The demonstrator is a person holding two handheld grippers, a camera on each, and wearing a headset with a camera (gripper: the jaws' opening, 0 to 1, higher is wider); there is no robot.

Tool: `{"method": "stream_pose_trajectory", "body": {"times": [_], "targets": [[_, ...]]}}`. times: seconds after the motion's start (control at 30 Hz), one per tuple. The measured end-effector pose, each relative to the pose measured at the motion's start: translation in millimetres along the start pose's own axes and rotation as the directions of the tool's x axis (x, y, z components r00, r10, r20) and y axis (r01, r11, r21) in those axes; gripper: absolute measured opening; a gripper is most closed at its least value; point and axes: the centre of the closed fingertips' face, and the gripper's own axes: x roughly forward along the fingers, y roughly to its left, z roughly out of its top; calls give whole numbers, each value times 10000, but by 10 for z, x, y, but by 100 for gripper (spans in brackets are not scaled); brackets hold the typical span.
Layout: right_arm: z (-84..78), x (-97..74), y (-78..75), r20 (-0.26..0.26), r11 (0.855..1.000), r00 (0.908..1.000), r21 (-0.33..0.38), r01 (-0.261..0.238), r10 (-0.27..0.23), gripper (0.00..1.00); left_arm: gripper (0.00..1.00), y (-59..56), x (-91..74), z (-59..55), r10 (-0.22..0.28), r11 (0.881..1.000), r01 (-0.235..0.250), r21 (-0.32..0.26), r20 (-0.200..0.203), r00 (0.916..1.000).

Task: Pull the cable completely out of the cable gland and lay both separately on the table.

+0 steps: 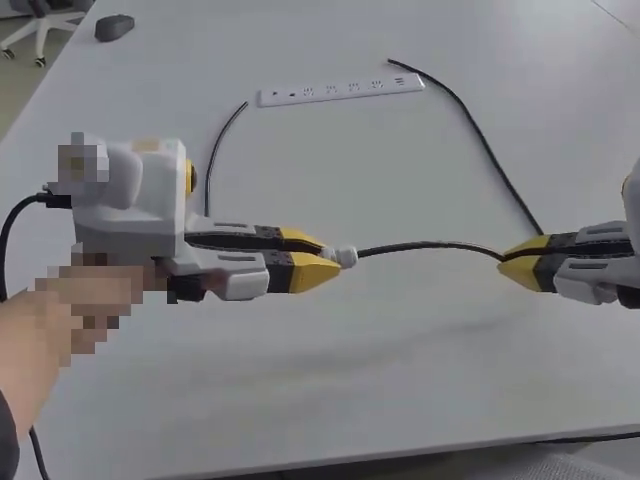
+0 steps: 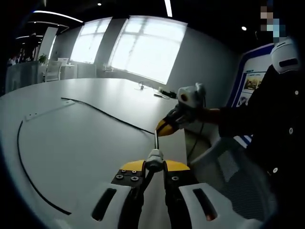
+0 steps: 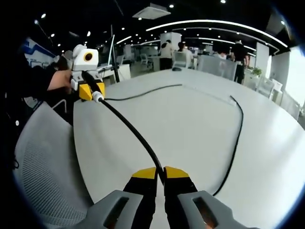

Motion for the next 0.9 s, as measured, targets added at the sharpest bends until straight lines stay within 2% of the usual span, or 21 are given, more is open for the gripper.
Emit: {"method": "stream_pose_trajectory", "body": {"times": [0.17,0.37,0.57,0.6,0.67,0.7,0.73,0.8,0.87,0.9], "targets": [[-87,19,-28,-120,9996,9999,276,113,-109,0,15,-11,9,-24,-14,10000,14,-15,-111,9999],[-161,34,-24,-375,9997,9992,203,151,-143,0,15,-11,11,-36,11,10000,-11,-17,-169,9999],[-139,-18,14,-285,9992,9994,367,-183,193,4,15,25,-2,-17,151,9999,-151,-29,-55,9999],[-70,-31,69,27,9989,9991,181,-433,433,7,15,28,-3,-10,145,9999,-145,-37,-22,9999],[7,-41,160,190,9962,9968,380,-789,782,20,15,28,8,-6,142,9999,-142,-23,-5,9999],[71,-35,228,397,9938,9932,163,-1100,1093,24,15,28,14,-7,137,9999,-137,-39,-7,9999],[106,-46,287,260,9928,9925,-55,-1193,1194,23,15,27,23,-4,134,9999,-134,-49,25,9999],[244,-49,373,555,9891,9893,-677,-1308,1347,20,15,23,33,0,120,9999,-119,-51,37,9999],[424,-52,534,904,9805,9790,-892,-1749,1829,20,15,16,43,2,96,10000,-96,-17,20,10000],[531,-46,587,1028,9769,9771,-1261,-1727,1861,20,15,13,45,2,82,10000,-82,-8,9,10000]]}}
